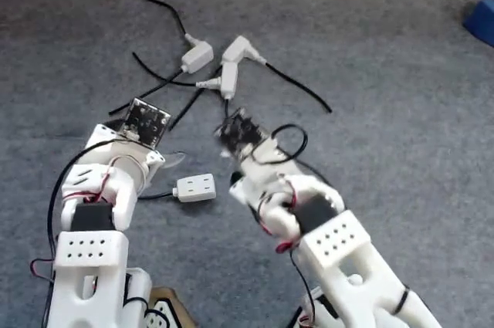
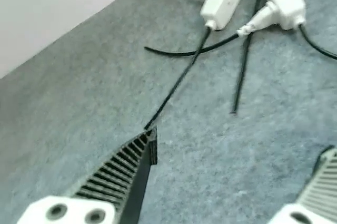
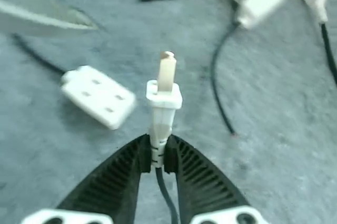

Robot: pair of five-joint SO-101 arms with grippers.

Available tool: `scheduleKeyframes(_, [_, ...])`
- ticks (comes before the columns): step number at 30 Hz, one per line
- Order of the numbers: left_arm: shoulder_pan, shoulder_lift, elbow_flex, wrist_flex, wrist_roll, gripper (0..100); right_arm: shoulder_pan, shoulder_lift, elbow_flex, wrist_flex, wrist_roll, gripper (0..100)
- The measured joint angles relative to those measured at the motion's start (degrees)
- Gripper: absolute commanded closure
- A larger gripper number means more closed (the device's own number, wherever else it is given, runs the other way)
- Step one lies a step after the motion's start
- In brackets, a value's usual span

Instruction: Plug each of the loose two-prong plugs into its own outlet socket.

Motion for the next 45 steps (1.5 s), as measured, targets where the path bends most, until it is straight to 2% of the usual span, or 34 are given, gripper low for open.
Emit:
scheduleKeyframes(3, [2.1,-0.4,0.1,0.0,0.1,57,-2.3,-2.0,1.5,0.0,0.1,99.1])
scheduleKeyframes(10, [5.0,-0.4,0.1,0.0,0.3,57,-2.5,-0.8,2.3,0.0,0.2,99.1])
scheduleKeyframes(20, [3.8,-10.4,-1.8,0.0,0.3,57,-2.5,2.5,2.3,-1.0,-1.4,99.1])
scheduleKeyframes(29, [7.4,-11.9,-1.6,4.6,2.5,57,-2.6,9.7,0.2,-1.8,-2.5,99.1])
scheduleKeyframes(35, [11.1,-11.9,2.1,4.7,3.4,57,-2.9,10.5,-1.0,-1.8,-3.3,99.1])
scheduleKeyframes(39, [11.2,-11.9,5.1,4.6,3.4,57,-2.9,10.5,-1.5,-1.4,-3.3,99.1])
scheduleKeyframes(45, [11.0,-11.9,9.0,1.0,3.7,57,-3.0,10.5,-6.9,4.8,-3.4,99.1])
